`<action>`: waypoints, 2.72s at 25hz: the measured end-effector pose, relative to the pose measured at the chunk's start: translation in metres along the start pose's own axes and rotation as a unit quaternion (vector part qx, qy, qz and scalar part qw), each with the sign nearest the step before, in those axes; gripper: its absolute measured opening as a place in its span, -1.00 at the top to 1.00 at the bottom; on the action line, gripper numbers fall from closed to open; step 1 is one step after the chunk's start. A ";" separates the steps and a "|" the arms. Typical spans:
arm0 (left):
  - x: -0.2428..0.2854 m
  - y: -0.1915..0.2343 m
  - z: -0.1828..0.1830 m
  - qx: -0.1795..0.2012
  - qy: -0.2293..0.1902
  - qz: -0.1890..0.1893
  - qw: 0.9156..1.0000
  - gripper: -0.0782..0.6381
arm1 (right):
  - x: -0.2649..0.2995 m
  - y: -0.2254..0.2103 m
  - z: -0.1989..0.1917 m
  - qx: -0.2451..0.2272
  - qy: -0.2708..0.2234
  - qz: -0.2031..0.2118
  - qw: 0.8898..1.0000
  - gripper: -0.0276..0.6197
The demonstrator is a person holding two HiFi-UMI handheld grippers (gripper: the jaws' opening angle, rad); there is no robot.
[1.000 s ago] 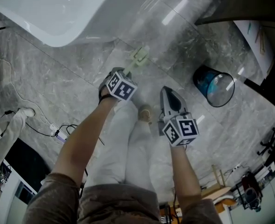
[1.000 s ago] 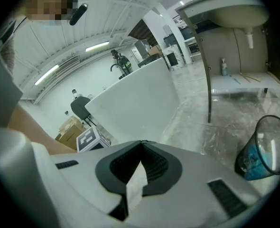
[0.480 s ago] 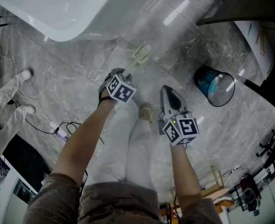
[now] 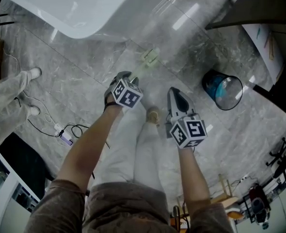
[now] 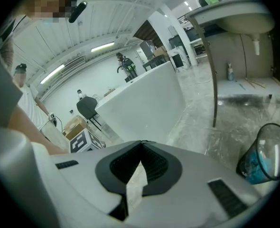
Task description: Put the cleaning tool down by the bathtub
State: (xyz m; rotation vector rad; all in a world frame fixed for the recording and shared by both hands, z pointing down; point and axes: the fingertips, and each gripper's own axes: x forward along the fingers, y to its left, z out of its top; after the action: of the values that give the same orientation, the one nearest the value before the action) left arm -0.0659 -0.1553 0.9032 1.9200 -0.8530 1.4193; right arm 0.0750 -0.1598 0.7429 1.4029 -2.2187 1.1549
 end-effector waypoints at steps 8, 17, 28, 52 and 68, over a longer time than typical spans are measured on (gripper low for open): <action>-0.068 0.002 0.013 -0.019 -0.025 0.020 0.999 0.51 | -0.031 0.029 0.036 -0.015 -0.007 0.007 1.000 0.91; -0.157 -0.011 0.032 -0.054 -0.067 0.028 0.996 0.75 | -0.077 0.074 0.074 -0.028 -0.013 0.024 0.999 0.91; -0.293 -0.035 0.054 -0.097 -0.132 0.041 0.986 0.75 | -0.149 0.132 0.113 -0.040 -0.016 0.054 0.998 0.91; -0.514 -0.087 0.086 -0.082 -0.278 0.036 0.956 0.75 | -0.259 0.257 0.176 -0.109 -0.045 0.147 0.982 0.91; -0.591 -0.115 0.089 -0.010 -0.383 0.010 0.924 0.75 | -0.304 0.291 0.208 -0.162 -0.103 0.178 0.965 0.91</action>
State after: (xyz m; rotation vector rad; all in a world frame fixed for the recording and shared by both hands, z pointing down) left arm -0.0556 -0.0672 0.3014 2.4823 -1.2139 0.6208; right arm 0.0145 -0.0602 0.2884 1.0607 -2.7367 0.7119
